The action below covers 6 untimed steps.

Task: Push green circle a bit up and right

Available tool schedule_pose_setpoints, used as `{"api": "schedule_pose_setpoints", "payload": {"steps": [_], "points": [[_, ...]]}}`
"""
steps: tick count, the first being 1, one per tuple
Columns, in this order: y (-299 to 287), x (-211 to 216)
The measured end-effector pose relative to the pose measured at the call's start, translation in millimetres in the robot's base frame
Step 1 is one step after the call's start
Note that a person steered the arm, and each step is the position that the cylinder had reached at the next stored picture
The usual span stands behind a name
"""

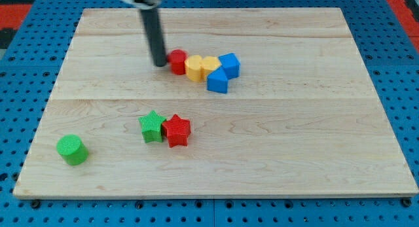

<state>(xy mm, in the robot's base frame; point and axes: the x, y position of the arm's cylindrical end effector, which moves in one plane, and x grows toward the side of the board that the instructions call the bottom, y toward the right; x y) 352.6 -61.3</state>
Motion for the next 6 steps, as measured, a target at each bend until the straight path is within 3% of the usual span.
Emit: {"api": "schedule_pose_setpoints", "payload": {"steps": [1,2,3,4,5,6], "points": [[3,5],[-54,51],[-133,131],[-218,142],[-238,233],[-192,234]]}}
